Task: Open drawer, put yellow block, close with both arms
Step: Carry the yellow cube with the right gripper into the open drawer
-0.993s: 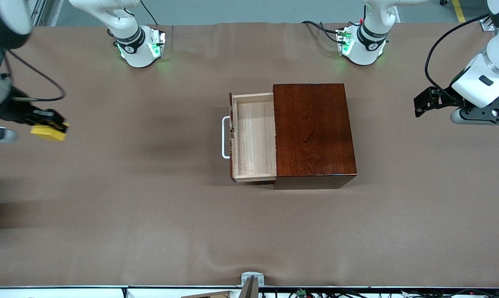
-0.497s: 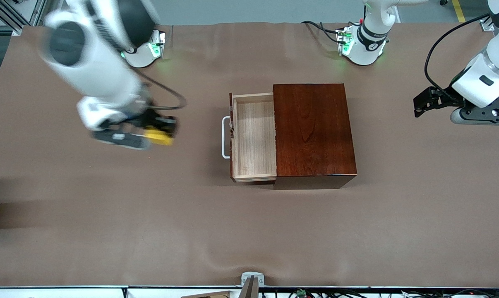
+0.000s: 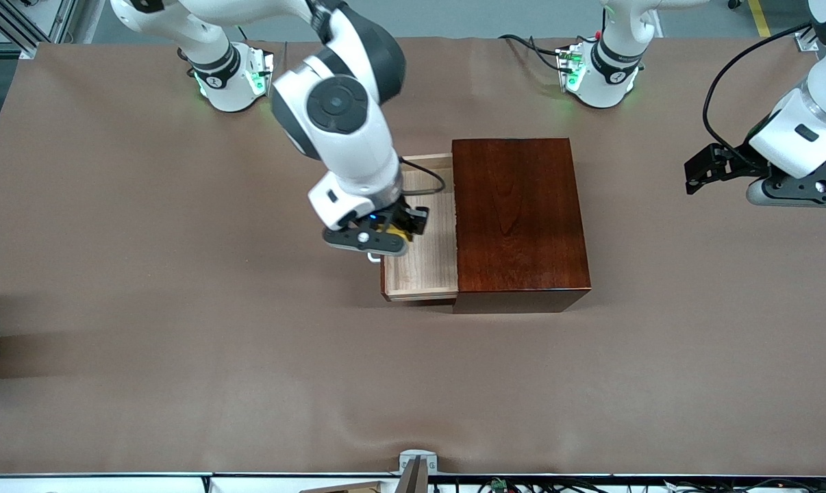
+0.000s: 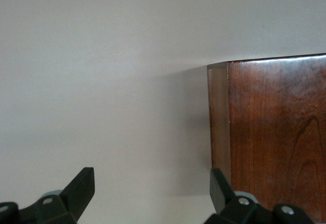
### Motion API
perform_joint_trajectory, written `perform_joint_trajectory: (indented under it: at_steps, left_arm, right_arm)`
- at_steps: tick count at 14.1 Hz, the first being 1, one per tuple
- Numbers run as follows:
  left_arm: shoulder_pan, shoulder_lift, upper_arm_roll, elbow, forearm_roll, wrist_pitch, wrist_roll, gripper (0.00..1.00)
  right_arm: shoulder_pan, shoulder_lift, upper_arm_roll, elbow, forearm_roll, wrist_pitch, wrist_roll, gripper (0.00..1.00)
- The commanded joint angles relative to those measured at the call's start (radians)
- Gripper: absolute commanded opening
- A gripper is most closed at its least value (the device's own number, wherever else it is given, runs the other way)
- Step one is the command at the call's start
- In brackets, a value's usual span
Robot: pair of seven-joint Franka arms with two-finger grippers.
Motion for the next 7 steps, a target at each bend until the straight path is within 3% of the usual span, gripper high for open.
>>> perform_joint_trajectory:
  at_steps: [1,7]
  left_arm:
    - [0.009,0.009,-0.003,0.021,-0.023,-0.004,0.004,1.00]
    - [0.010,0.009,-0.003,0.021,-0.025,-0.004,0.004,1.00]
  right_arm:
    - [0.002,0.075,-0.009,0.051,0.013,0.065,-0.055,0.00]
    - [0.005,0.145,-0.009,0.008,0.013,0.107,-0.110,0.00]
